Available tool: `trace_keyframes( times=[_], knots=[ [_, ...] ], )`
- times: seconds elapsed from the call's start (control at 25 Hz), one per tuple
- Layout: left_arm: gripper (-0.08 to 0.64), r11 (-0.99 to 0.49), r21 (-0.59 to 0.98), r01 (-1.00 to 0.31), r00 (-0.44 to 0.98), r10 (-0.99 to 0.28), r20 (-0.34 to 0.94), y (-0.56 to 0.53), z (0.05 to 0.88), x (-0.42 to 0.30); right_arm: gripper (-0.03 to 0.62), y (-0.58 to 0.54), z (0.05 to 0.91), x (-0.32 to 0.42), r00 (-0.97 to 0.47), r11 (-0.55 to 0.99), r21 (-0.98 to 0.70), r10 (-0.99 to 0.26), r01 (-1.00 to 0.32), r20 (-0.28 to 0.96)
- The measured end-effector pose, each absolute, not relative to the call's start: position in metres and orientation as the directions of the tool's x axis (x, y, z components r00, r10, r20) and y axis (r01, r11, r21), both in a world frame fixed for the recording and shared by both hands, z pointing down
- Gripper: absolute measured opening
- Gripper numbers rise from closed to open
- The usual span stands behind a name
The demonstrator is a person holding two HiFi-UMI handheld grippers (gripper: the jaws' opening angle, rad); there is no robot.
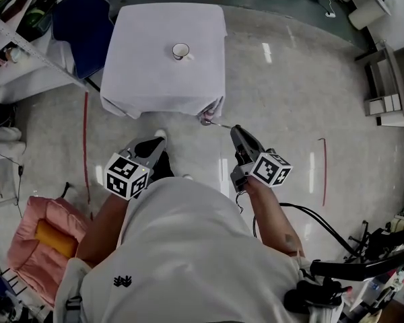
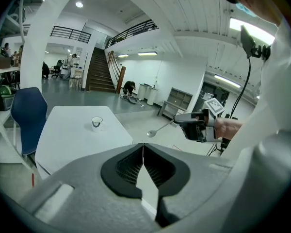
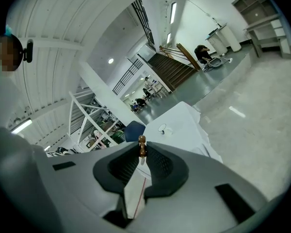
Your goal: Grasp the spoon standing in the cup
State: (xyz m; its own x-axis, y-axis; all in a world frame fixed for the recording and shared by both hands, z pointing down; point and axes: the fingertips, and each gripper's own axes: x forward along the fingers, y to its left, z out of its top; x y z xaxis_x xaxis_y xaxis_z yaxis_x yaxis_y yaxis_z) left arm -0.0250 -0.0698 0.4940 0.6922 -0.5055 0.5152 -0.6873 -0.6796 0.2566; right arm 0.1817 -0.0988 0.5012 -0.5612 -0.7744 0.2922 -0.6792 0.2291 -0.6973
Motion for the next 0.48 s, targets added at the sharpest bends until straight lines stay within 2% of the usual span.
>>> trace_keyframes(
  times=[0.48],
  knots=[
    [0.012,-0.678,0.244,-0.693,0.683,-0.511,0.521,-0.051,0.487,-0.029,0.052,-0.085,0.492,0.166,-0.595,0.273,-0.698,-0.758,-0.662,0.267]
  ],
)
